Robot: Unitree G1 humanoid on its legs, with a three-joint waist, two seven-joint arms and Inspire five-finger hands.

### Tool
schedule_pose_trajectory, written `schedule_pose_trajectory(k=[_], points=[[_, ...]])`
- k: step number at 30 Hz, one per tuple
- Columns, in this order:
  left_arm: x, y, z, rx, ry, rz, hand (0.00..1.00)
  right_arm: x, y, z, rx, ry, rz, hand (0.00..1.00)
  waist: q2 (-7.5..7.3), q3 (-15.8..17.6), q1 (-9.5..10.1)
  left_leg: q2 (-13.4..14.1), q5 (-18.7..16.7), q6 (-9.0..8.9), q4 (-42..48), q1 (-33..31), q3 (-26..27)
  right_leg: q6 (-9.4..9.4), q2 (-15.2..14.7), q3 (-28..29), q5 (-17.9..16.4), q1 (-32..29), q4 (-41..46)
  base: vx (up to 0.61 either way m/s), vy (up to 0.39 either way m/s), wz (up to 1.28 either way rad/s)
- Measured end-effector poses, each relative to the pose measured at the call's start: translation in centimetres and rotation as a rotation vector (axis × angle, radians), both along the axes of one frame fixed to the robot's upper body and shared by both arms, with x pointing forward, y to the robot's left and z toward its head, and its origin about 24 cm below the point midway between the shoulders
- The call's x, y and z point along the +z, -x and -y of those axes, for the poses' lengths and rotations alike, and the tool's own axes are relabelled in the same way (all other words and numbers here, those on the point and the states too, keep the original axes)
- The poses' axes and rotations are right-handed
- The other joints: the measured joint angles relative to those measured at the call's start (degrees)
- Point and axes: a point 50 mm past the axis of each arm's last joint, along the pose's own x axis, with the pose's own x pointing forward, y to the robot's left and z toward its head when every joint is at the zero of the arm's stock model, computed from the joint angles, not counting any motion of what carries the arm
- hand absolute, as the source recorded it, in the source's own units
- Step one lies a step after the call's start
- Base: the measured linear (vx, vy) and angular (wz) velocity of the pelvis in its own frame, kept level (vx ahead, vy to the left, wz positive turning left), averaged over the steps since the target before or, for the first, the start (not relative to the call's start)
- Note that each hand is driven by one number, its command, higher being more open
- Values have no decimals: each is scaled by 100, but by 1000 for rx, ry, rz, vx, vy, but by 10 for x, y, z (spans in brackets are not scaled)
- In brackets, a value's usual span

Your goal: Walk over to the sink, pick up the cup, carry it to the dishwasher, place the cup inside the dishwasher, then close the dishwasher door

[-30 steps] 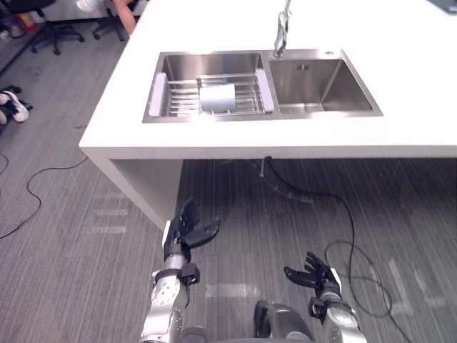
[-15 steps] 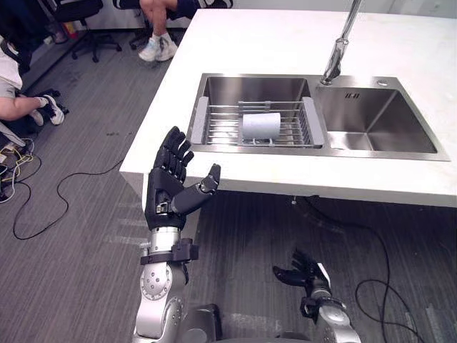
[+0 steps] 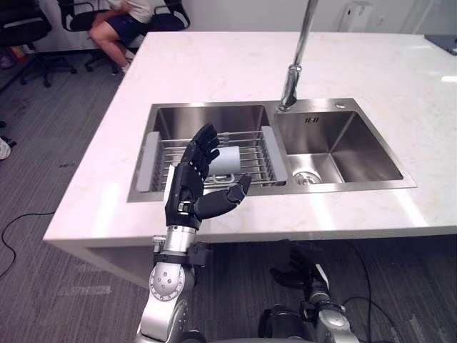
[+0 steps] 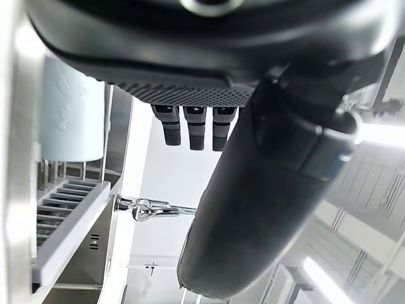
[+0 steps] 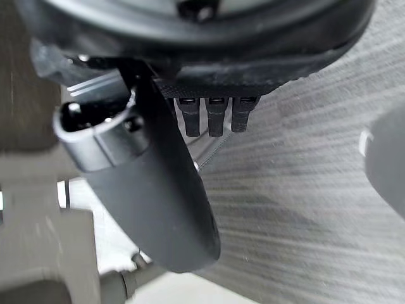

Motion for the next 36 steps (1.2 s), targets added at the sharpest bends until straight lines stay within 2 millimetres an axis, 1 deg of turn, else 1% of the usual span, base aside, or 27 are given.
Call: schedule_pose_trajectory(k=[1, 2, 3, 4, 5, 6, 7, 8, 9, 10, 11, 12, 14, 16, 17, 18, 20, 21, 23, 25, 26, 28, 29, 32, 36], points=[[2, -2, 1, 5, 10, 5, 90, 0, 7, 4, -13, 7, -7, 90, 10, 9, -3, 121, 230, -26, 713, -221, -45, 0, 43, -95, -1, 334, -250, 262, -116, 24], [2, -3, -2, 23, 11, 5, 90, 0, 14, 4, -25, 1, -9, 90, 2, 16, 13, 277, 533, 31, 1656, -573, -50, 0, 50, -115, 0, 719, -555, 238, -94, 18], [2, -3, -3, 30, 10, 5, 90, 0, 17, 4, -30, -3, -10, 90, -10, 22, 39, 345, 540, 40, 2027, -720, -46, 0, 45, -116, 0, 875, -677, 206, 4, 2], [3, -3, -4, 36, 11, 10, 90, 0, 21, 6, -40, 1, -11, 90, 16, 5, 60, 433, 372, 86, 2387, -995, 10, 1, 45, -119, 0, 1102, -823, 168, 90, -8], [7, -2, -4, 42, 4, 29, 90, 1, 21, 8, -45, 2, -8, 90, 66, -26, 102, 468, 276, 271, 2195, -1306, 98, 10, 32, -100, -3, 1212, -873, 154, 128, -13], [9, -2, -4, 43, -3, 41, 90, 1, 21, 8, -46, 1, -6, 90, 95, -44, 126, 456, 336, 325, 1852, -1390, 121, 40, 35, -85, -8, 1208, -857, 87, 127, -14], [11, -2, -4, 42, -3, 51, 90, 2, 21, 8, -46, 3, -4, 90, 140, -72, 149, 427, 531, 431, 1382, -1444, 123, 90, 54, -76, -19, 1184, -836, 86, 172, -15], [14, -3, -5, 54, -28, 66, 90, 0, 21, 6, -52, -7, -7, 90, 104, -132, 192, 312, 482, 382, 1186, -1366, 79, 198, 5, 42, -61, 1152, -852, 103, 160, -5], [16, -5, -7, 66, -61, 82, 90, 0, 20, 0, -51, -28, -4, 90, -2, -190, 180, 127, 484, 385, 865, -1310, 36, 270, -63, 98, -33, 1080, -912, 102, 160, 11], [19, -7, -9, 83, -83, 99, 90, -1, 19, -3, -49, -41, 0, 90, -43, -184, 162, -15, 483, 384, 581, -1268, -14, 342, -96, 193, 27, 1052, -1056, 54, 89, 25], [19, -8, -10, 89, -95, 102, 90, -2, 19, -4, -48, -43, -4, 90, -45, -184, 161, -75, 484, 384, 438, -1230, -47, 376, -101, 216, 72, 1066, -1149, 27, 106, 31], [17, -11, -8, 87, -123, 99, 90, -5, 20, -3, -47, -44, -24, 90, -26, -178, 174, -171, 520, 340, 103, -1085, -100, 418, -98, 254, 178, 1177, -1399, 12, 77, 27], [9, -14, -7, 84, -192, 73, 90, -13, 24, -5, -40, -57, -66, 90, -39, -186, 162, -332, 712, 327, -440, -748, -124, 419, -102, 434, 336, 1442, -1798, 4, 66, 20], [7, -14, -6, 74, -234, 72, 90, -13, 23, -7, -34, -64, -67, 90, -35, -200, 167, -375, 835, 313, -730, -613, -50, 432, -103, 547, 435, 1486, -1966, -21, 30, -8], [7, -14, -2, 56, -275, 80, 90, -13, 23, -7, -31, -67, -65, 90, -44, -225, 160, -404, 963, 297, -949, -563, 0, 425, -76, 596, 539, 1477, -2115, -28, 7, -17], [7, -14, -1, 50, -284, 82, 90, -13, 23, -7, -31, -68, -67, 90, -48, -232, 161, -406, 991, 294, -998, -550, 12, 420, -72, 605, 561, 1475, -2146, -30, -13, -21], [4, -16, 8, -7, -364, 89, 90, -17, 27, -7, -28, -72, -91, 90, -106, -286, 132, -424, 1238, 268, -1439, -392, 104, 398, -31, 683, 697, 1467, -2338, -27, -32, -18], [2, -17, 11, -24, -375, 87, 90, -18, 28, -6, -28, -71, -97, 90, -115, -298, 107, -428, 1286, 256, -1527, -363, 107, 393, -21, 689, 722, 1466, -2370, -25, -40, -13], [-5, -19, 16, -55, -425, 65, 90, -22, 33, -5, -29, -70, -124, 90, -130, -395, 17, -434, 1455, 229, -1850, -275, 115, 367, 36, 788, 810, 1420, -2449, -14, -35, -21], [-13, -23, 17, -69, -460, 35, 90, -25, 38, -3, -31, -65, -152, 90, -111, -463, -5, -431, 1543, 223, -2056, -191, 96, 357, 86, 863, 908, 1396, -2525, 6, -33, -30], [-19, -28, 18, -76, -481, 13, 90, -27, 41, 0, -32, -59, -170, 90, -104, -469, -18, -436, 1615, 206, -2194, -131, 98, 350, 100, 884, 974, 1413, -2593, -10, -18, -19], [-25, -34, 18, -79, -513, -13, 90, -29, 45, 2, -32, -55, -186, 90, -106, -469, -51, -453, 1699, 213, -2311, -123, 90, 349, 102, 884, 1060, 1411, -2697, -40, 9, -4], [-33, -38, 15, -79, -536, -47, 90, -31, 47, 4, -31, -53, -200, 90, -106, -469, -103, -481, 1773, 234, -2403, -121, 85, 360, 94, 890, 1146, 1412, -2795, -58, 18, 0], [-48, -40, 9, -75, -599, -112, 90, -33, 52, 5, -30, -52, -221, 90, -107, -468, -157, -546, 1874, 286, -2521, -124, 81, 381, 56, 909, 1294, 1416, -2973, -85, 35, -2], [-58, -42, -1, -43, -643, -161, 90, -35, 55, 3, -20, -57, -240, 90, -108, -465, -170, -610, 1983, 312, -2660, -125, 78, 400, 17, 940, 1459, 1416, -3214, -92, 32, -4]])
